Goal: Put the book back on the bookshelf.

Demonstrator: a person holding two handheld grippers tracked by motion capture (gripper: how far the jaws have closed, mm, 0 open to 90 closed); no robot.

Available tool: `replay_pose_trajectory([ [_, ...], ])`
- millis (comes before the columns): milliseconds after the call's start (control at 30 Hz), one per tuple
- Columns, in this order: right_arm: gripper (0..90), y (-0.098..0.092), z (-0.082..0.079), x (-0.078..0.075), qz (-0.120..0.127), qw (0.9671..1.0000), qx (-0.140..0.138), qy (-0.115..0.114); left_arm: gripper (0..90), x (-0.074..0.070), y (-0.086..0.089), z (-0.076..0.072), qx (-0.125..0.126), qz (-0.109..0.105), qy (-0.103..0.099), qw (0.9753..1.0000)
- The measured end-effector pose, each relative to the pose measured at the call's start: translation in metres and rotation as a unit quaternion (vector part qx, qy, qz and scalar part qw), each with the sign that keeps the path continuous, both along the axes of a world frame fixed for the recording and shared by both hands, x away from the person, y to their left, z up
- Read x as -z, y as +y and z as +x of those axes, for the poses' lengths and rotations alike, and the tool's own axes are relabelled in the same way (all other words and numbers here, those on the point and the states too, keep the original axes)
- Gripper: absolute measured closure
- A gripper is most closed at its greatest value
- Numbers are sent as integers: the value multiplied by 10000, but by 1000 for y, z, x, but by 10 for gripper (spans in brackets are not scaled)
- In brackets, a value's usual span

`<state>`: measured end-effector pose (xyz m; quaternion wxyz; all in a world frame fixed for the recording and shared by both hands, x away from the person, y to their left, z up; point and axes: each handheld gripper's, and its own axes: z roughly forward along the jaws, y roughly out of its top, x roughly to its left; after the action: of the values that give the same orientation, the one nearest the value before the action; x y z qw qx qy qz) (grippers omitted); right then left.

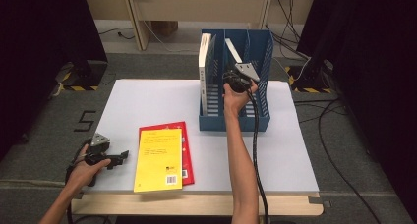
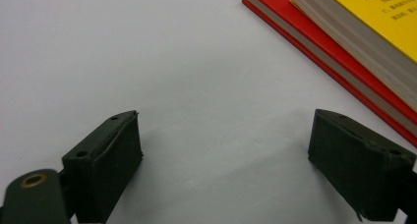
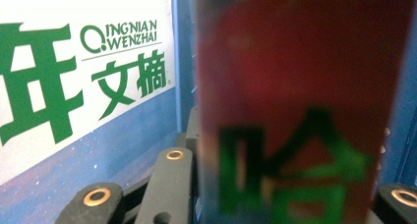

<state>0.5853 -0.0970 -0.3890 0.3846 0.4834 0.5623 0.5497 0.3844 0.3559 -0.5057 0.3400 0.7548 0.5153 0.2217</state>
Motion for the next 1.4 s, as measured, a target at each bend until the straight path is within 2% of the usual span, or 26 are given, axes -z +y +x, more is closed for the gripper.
replay_pose_trajectory([
  [67, 732, 0, -1, 0, -32, 10000, -35, 41, 115, 0, 0, 0, -1, 0, 0, 10000],
  [200, 724, 3, -3, -1, -298, 9993, -161, 159, 115, 0, 0, 0, 0, 5, 4, 10000],
  [467, 699, 2, -10, -2, -550, 9975, -378, 252, 115, 0, 0, 0, -1, -1, 1, 10000],
  [633, 658, 0, -14, -3, -516, 9970, -506, 279, 115, 0, 0, 0, -1, 4, -1, 10000],
  [700, 603, -1, -16, -3, -496, 9964, -609, 334, 115, 0, 0, 0, -4, -4, -10, 10000],
  [733, 583, -1, -17, -3, -499, 9956, -688, 392, 115, 0, 0, 0, -3, -5, -9, 10000],
  [833, 573, -3, -25, -3, -880, 9921, -771, 446, 115, 0, 0, 0, -3, -4, -12, 10000],
  [867, 562, -5, -28, -2, -910, 9912, -824, 486, 116, 0, 0, 0, -5, -6, -13, 10000],
  [933, 544, -6, -33, -1, -1203, 9865, -930, 604, 115, 0, 0, 0, -4, 0, -13, 10000],
  [1000, 530, -8, -41, 0, -1438, 9824, -1019, 619, 116, 0, 0, 0, 5, 16, -5, 10000],
  [1100, 532, -14, -51, -1, -1370, 9815, -1176, 632, 115, 0, 0, 0, 4, 12, -5, 10000],
  [1200, 547, -20, -57, -1, -1386, 9792, -1338, 635, 116, 0, 0, 0, 4, 11, -8, 10000],
  [1300, 577, -26, -64, 0, -1323, 9793, -1433, 551, 116, 0, 0, 0, 4, 12, -8, 10000],
  [1400, 610, -30, -68, 0, -1441, 9769, -1492, 512, 115, 0, 0, 0, 3, 15, -7, 10000],
])
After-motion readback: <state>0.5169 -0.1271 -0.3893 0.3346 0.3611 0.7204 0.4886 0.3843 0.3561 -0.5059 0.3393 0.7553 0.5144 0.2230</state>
